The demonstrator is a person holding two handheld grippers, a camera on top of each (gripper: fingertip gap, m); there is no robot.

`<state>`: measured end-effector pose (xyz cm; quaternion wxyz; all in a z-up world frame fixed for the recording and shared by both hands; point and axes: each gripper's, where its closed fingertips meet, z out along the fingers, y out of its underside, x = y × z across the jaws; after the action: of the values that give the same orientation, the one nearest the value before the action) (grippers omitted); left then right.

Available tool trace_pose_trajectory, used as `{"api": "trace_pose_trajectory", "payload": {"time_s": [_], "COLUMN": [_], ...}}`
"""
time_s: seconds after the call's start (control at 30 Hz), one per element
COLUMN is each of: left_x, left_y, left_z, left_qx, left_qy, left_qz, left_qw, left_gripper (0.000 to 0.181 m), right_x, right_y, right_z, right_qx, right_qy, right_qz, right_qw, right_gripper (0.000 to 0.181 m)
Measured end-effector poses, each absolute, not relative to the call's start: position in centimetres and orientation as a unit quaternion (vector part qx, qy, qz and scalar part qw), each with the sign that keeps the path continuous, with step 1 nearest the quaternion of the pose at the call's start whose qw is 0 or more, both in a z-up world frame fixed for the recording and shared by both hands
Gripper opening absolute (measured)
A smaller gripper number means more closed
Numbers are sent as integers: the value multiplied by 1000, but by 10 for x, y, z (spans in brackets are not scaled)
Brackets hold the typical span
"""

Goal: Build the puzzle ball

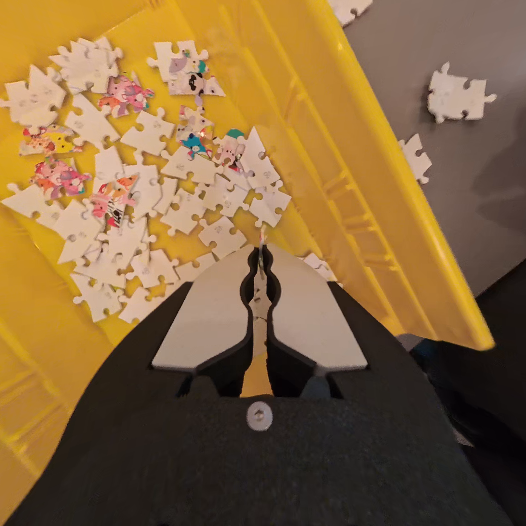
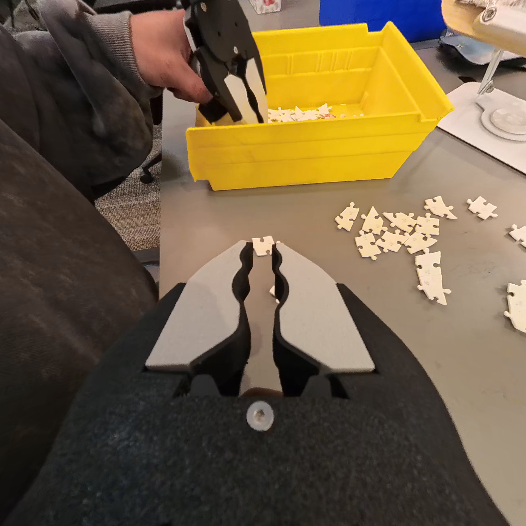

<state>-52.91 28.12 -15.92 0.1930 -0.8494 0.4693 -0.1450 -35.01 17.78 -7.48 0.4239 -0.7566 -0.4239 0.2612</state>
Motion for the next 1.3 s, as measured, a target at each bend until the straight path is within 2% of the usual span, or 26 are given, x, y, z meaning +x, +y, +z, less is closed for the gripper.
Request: {"api": "trace_pose_trajectory", "payload": {"time_s": [0.13, 0.33, 0.43, 0.57, 0.67, 1.3], "left_x": [-532, -489, -444, -417, -412, -422], "left_y": [273, 217, 189, 191, 203, 212], "left_z": [-124, -31, -53, -124, -153, -182], "left_qx": [-866, -844, -861, -915, -931, -964], "left_qy": [411, 326, 285, 217, 182, 171], "left_qz": [-168, -252, -294, -247, -237, -159], "left_qw": [232, 345, 300, 235, 209, 125], "left_gripper": [2, 2, 2, 2, 2, 2], "right_x": [-342, -325, -321, -313, -297, -248], "right_y": [171, 160, 153, 139, 132, 115], "right_z": [-67, -71, -81, -79, -77, -79], "right_qx": [-748, -749, -753, -743, -742, -740], "right_qy": [-424, -422, -436, -446, -435, -392], "right_qz": [262, 262, 252, 252, 248, 287], "right_qw": [438, 438, 424, 430, 445, 466], "right_gripper": [12, 12, 12, 12, 12, 12]}}
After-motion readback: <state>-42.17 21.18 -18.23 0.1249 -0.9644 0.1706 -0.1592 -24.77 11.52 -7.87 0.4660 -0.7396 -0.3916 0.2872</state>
